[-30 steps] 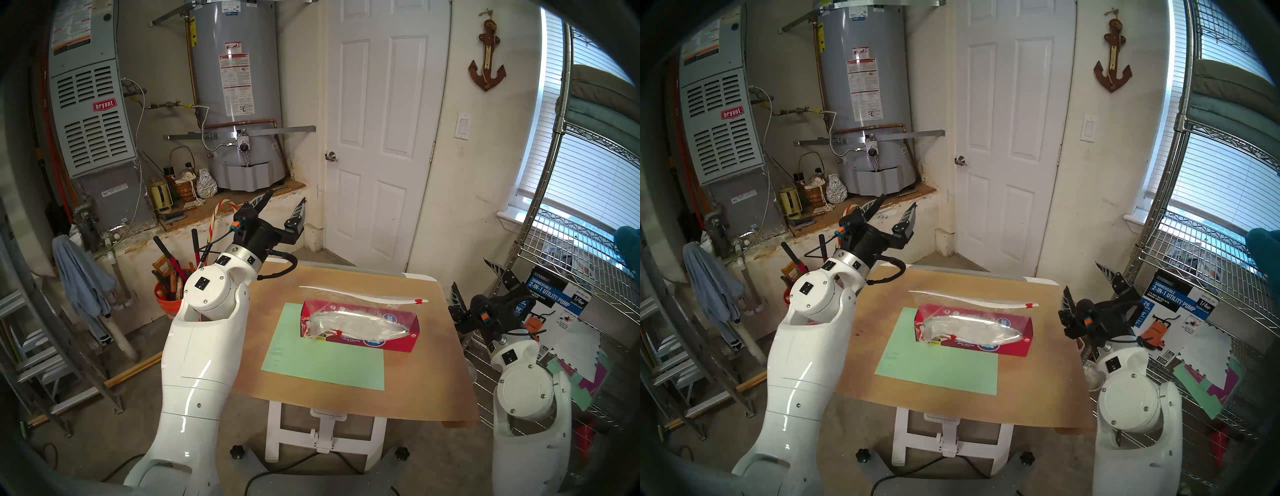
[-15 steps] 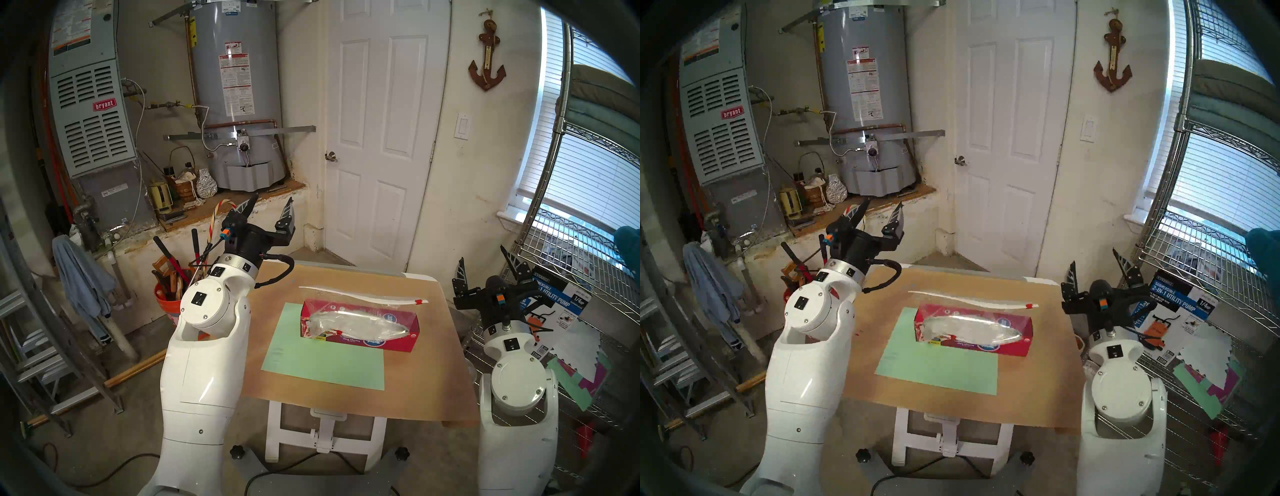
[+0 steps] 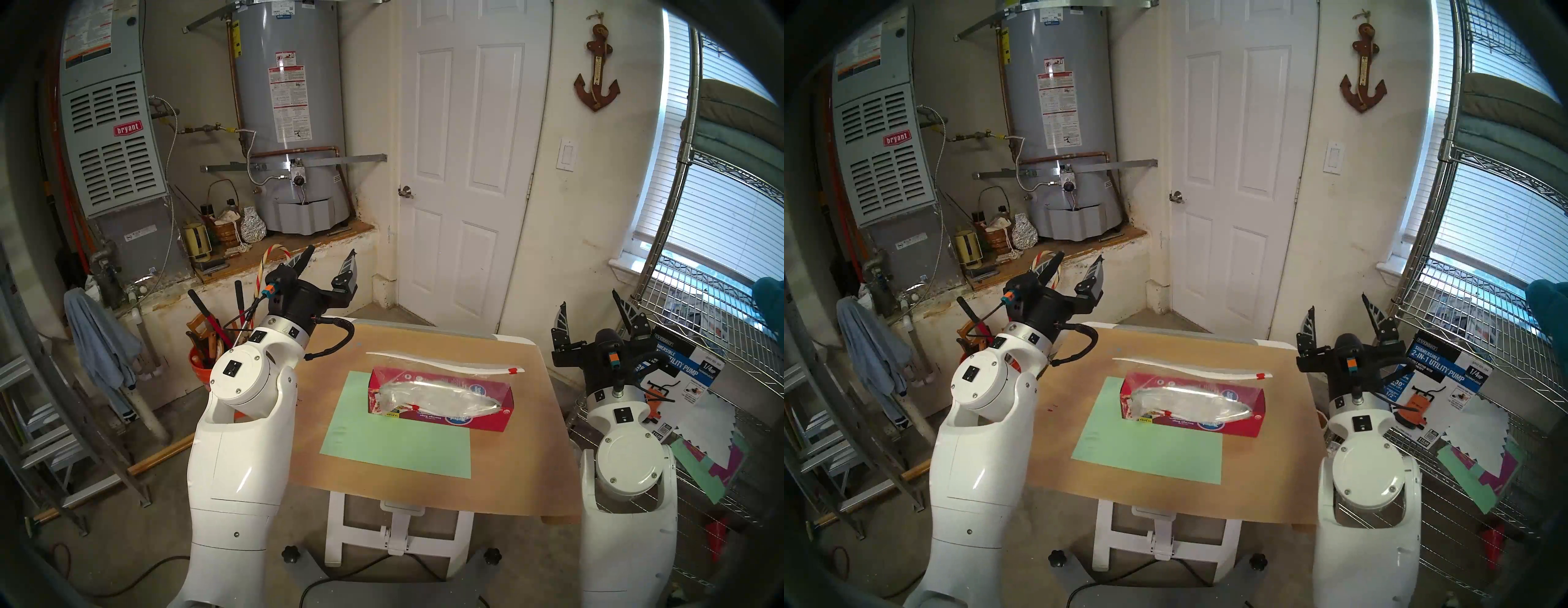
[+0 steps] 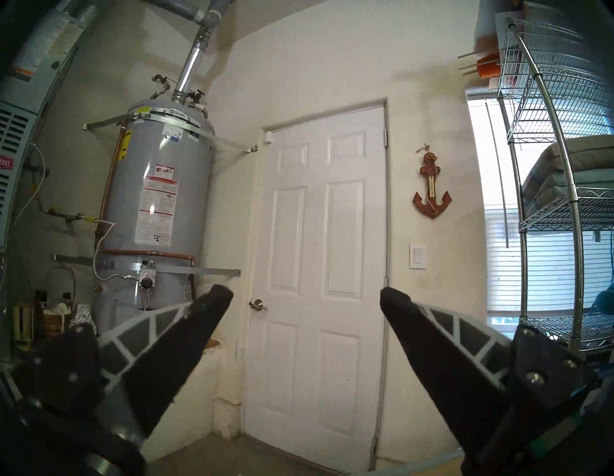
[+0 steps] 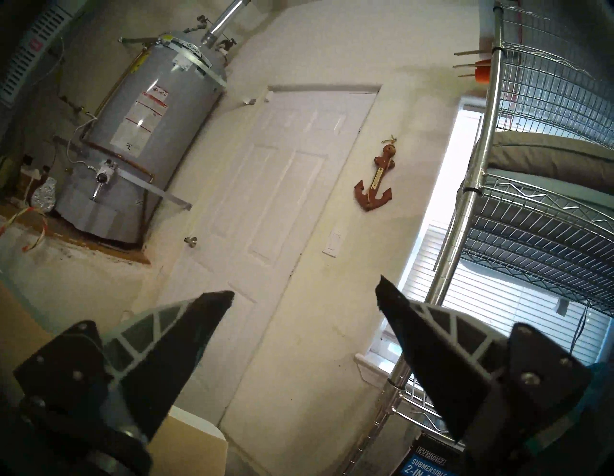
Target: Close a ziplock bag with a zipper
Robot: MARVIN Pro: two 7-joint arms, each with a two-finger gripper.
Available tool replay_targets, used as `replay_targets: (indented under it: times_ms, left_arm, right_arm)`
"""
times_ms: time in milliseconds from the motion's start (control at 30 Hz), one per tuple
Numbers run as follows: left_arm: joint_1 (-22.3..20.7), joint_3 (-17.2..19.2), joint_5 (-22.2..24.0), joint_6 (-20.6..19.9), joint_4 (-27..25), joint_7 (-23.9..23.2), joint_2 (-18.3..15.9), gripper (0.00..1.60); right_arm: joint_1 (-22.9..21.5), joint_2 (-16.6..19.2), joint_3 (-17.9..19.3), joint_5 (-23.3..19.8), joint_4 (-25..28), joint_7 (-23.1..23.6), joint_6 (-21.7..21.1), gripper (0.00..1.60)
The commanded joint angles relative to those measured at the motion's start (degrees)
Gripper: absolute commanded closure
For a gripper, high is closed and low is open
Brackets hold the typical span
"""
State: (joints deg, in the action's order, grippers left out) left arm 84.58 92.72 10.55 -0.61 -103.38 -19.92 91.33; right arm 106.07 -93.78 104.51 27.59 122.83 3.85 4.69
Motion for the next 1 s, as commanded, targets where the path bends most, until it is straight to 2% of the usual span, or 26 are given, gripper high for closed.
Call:
replay_targets:
  times_ms: [0,967]
  left_arm:
    - [-0.9,-0.1,0.4,0.6,-1.4,-0.3,0.2,0.00]
    - [-0.9,0.3,0.1,0.6,-1.4,-0.8,0.7,0.00]
  right_arm:
    - [-1.1,0.1,-0.5,0.4,0.9,-0.7,1.0,0.00]
    - [-1.1,0.1,-0.5,0.5,0.8,-0.9,1.2,0.00]
